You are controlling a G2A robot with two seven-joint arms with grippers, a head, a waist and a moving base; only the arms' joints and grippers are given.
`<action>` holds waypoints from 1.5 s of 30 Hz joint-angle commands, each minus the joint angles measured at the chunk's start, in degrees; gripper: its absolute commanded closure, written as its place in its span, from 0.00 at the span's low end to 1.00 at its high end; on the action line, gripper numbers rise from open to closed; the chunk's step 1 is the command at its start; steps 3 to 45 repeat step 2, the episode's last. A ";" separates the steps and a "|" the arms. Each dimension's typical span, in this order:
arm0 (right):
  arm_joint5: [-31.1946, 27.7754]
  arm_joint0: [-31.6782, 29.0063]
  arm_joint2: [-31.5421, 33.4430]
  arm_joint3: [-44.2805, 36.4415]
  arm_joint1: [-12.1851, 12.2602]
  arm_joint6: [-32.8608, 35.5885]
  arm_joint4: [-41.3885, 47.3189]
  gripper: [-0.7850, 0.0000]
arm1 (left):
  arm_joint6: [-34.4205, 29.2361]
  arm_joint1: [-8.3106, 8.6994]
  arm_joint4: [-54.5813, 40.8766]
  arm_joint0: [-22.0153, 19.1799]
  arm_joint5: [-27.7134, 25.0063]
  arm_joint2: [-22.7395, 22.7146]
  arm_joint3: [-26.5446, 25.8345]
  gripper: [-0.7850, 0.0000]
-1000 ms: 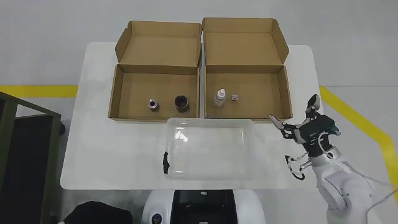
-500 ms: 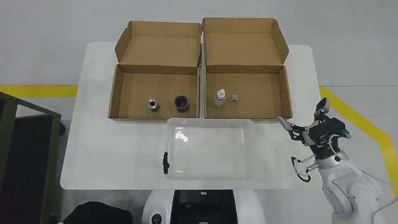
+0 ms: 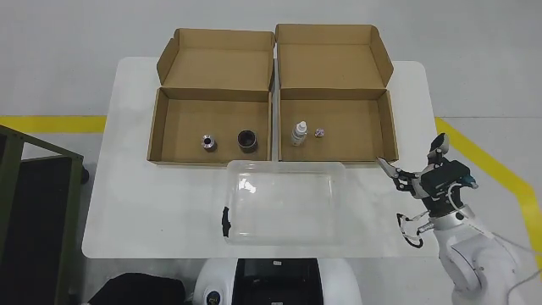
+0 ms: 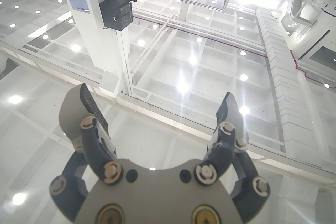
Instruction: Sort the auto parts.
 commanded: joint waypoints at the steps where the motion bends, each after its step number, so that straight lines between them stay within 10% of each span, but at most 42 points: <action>1: 0.00 0.00 0.00 0.00 0.00 0.00 0.00 0.00 | 0.00 0.00 0.00 0.00 0.00 0.00 0.00 0.00; 45: 0.00 0.00 0.00 0.00 0.00 0.00 0.00 0.00 | 0.00 0.00 0.00 0.00 0.00 0.00 0.00 0.00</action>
